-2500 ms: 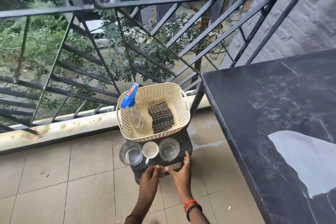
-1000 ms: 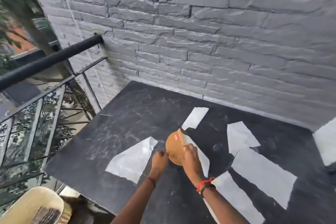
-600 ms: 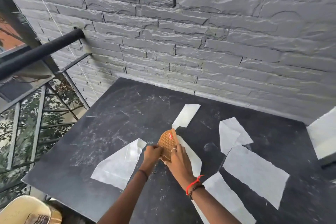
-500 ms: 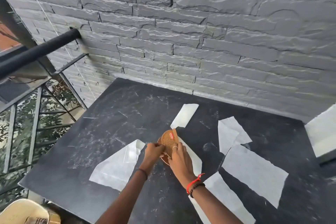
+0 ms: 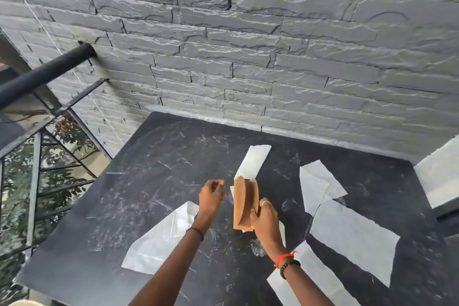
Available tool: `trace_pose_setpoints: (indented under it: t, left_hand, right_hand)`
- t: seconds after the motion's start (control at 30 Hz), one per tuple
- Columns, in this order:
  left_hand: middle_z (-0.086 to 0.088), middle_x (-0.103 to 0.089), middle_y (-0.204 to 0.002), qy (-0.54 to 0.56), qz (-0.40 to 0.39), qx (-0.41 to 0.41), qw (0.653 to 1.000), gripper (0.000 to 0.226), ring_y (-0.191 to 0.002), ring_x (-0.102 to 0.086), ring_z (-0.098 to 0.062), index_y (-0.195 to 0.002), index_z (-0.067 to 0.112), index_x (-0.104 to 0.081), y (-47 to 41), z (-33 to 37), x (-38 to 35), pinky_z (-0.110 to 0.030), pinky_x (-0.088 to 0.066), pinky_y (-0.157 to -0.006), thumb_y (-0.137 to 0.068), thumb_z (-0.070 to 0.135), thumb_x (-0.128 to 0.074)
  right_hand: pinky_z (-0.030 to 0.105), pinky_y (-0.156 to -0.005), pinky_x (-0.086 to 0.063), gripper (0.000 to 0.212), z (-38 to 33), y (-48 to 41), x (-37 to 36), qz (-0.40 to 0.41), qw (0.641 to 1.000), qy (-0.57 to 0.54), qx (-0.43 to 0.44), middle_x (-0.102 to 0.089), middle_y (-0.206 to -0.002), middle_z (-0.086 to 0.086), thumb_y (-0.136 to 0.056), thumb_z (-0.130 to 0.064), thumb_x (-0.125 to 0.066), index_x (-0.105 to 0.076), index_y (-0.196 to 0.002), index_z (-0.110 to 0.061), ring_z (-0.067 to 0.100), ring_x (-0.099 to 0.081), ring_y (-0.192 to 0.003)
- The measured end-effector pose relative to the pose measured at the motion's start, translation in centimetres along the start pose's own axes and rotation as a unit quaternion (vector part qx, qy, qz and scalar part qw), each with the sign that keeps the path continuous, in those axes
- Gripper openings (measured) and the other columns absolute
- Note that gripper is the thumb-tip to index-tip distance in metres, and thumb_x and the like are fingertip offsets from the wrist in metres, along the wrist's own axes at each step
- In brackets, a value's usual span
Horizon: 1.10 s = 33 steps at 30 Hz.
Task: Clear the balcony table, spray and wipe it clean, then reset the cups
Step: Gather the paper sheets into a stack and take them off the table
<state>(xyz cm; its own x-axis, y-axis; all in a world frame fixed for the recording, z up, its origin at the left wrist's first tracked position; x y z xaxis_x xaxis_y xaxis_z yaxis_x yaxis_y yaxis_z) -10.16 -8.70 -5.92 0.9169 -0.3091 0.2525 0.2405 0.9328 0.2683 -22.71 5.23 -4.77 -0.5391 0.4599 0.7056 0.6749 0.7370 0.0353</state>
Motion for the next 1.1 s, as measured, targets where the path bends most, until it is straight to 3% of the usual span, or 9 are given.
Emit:
trace_pose_setpoints:
  t: [0.13, 0.2, 0.33, 0.47, 0.57, 0.67, 0.73, 0.9, 1.1]
  left_hand:
    - [-0.005, -0.067, -0.092, 0.008, -0.072, 0.022, 0.997, 0.02, -0.083, -0.063, -0.021, -0.096, 0.012, -0.064, 0.0, -1.5, -0.8, -0.041, -0.053, -0.083, -0.097, 0.029, -0.054]
    - [-0.004, -0.07, -0.094, 0.042, -0.092, 0.022, 0.995, 0.022, -0.09, -0.066, -0.022, -0.093, 0.019, -0.067, -0.2, -1.7, -1.1, -0.037, -0.054, -0.085, -0.098, 0.033, -0.051]
    - [-0.004, -0.074, -0.096, 0.071, -0.059, 0.016, 0.996, 0.027, -0.094, -0.069, -0.02, -0.089, 0.023, -0.072, -1.4, -1.6, 0.2, -0.035, -0.053, -0.09, -0.098, 0.036, -0.05]
    - [0.0, -0.074, -0.102, 0.036, -0.075, -0.016, 0.996, 0.035, -0.093, -0.067, -0.008, -0.108, 0.014, -0.071, -2.6, -1.3, 1.5, -0.019, -0.051, -0.084, -0.088, 0.042, -0.063]
    - [0.0, -0.069, -0.111, -0.027, -0.116, -0.019, 0.993, 0.042, -0.096, -0.064, -0.004, -0.123, 0.011, -0.062, -4.0, -1.6, 1.9, -0.007, -0.047, -0.079, -0.084, 0.025, -0.072]
    - [-0.008, -0.066, -0.12, -0.127, -0.097, -0.045, 0.986, 0.044, -0.11, -0.064, -0.017, -0.129, 0.007, -0.058, -6.1, -1.7, 3.1, -0.013, -0.045, -0.084, -0.087, 0.013, -0.069]
    - [-0.013, -0.065, -0.122, -0.157, -0.084, -0.053, 0.983, 0.042, -0.114, -0.063, -0.025, -0.129, 0.004, -0.058, -7.2, -1.7, 3.8, -0.009, -0.041, -0.082, -0.089, 0.008, -0.065]
    - [-0.014, -0.066, -0.123, -0.197, -0.061, -0.068, 0.976, 0.037, -0.113, -0.063, -0.027, -0.127, 0.004, -0.06, -9.0, -2.0, 4.7, -0.008, -0.036, -0.078, -0.091, 0.004, -0.061]
    - [-0.015, -0.066, -0.122, -0.19, -0.046, -0.064, 0.979, 0.033, -0.113, -0.063, -0.028, -0.125, 0.001, -0.062, -9.7, -2.6, 5.2, -0.009, -0.039, -0.08, -0.092, 0.002, -0.057]
  right_hand:
    - [0.014, -0.058, -0.029, 0.036, -0.9, -0.7, 0.2, 0.025, 0.997, -0.065, -0.014, -0.047, -0.071, -0.002, -0.084, -0.003, -0.061, -0.035, -0.066, -0.02, 0.02, -0.048, -0.07]
    - [0.017, -0.058, -0.025, 0.036, -1.8, -1.5, -0.3, 0.033, 0.996, -0.084, -0.012, -0.05, -0.071, 0.002, -0.082, -0.001, -0.062, -0.036, -0.066, -0.019, 0.021, -0.046, -0.067]
    - [0.018, -0.063, -0.028, 0.028, -4.0, -3.7, -2.1, 0.005, 0.995, -0.104, 0.0, -0.053, -0.078, 0.005, -0.082, 0.0, -0.061, -0.041, -0.071, -0.016, 0.02, -0.048, -0.071]
    - [0.02, -0.068, -0.031, 0.018, -5.6, -6.4, -4.7, -0.031, 0.995, -0.093, 0.001, -0.057, -0.085, 0.01, -0.084, -0.003, -0.059, -0.044, -0.077, -0.011, 0.024, -0.052, -0.08]
    - [0.023, -0.069, -0.031, 0.019, -6.7, -8.0, -6.7, -0.054, 0.996, -0.075, 0.004, -0.053, -0.086, 0.009, -0.086, -0.005, -0.056, -0.041, -0.077, -0.012, 0.026, -0.053, -0.084]
    - [0.03, -0.08, -0.037, 0.017, -7.5, -9.4, -8.4, -0.075, 0.996, -0.038, 0.003, -0.057, -0.096, 0.016, -0.089, -0.007, -0.055, -0.04, -0.083, -0.012, 0.03, -0.055, -0.095]
    - [0.03, -0.082, -0.036, 0.017, -8.0, -10.1, -9.4, -0.086, 0.996, -0.025, 0.009, -0.058, -0.1, 0.018, -0.089, -0.008, -0.056, -0.04, -0.084, -0.012, 0.031, -0.055, -0.099]
    - [0.033, -0.089, -0.039, 0.012, -8.7, -11.1, -11.3, -0.102, 0.995, -0.015, 0.01, -0.058, -0.106, 0.017, -0.09, -0.011, -0.056, -0.052, -0.095, -0.001, 0.031, -0.054, -0.105]
    - [0.031, -0.079, -0.042, 0.018, -9.1, -11.4, -12.0, -0.126, 0.992, -0.033, -0.005, -0.061, -0.102, 0.015, -0.087, -0.014, -0.063, -0.045, -0.086, -0.012, 0.027, -0.058, -0.097]
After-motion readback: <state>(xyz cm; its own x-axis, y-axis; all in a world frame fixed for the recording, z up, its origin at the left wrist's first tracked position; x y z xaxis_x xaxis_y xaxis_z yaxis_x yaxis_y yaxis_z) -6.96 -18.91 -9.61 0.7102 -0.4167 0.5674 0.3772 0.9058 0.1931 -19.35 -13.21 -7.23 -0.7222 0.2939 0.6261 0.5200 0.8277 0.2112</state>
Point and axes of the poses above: each hand's wrist, its own y-axis away from the middle knuckle, its own x-axis out of the back of the hand, z = x × y, the point moved 6 cm from there along -y, towards the middle knuckle
